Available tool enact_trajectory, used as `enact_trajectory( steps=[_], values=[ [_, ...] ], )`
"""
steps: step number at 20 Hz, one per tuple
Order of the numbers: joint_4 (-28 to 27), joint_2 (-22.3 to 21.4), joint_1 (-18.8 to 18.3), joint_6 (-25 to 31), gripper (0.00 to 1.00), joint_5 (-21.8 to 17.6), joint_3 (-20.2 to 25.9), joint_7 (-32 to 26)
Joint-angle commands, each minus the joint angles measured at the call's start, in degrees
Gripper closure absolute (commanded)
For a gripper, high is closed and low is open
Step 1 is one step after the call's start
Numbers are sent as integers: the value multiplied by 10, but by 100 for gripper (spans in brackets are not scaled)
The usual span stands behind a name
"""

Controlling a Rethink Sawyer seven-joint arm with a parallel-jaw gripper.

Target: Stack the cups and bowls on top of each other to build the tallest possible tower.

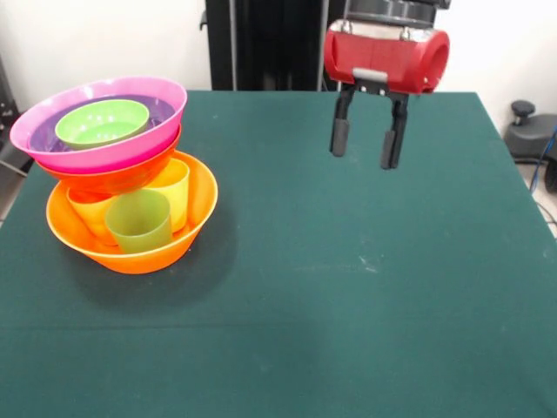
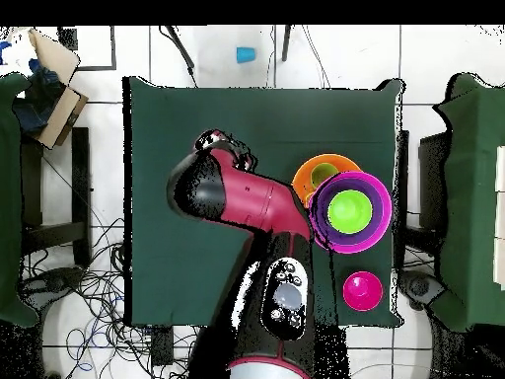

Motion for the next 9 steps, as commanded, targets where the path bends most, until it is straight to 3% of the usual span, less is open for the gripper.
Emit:
enact_trajectory(
  steps=[1, 9],
  values=[
    [37, 10, 2, 17, 0, 8, 9, 91],
    [38, -19, -13, 55, 0, -2, 8, 59]
  ],
)
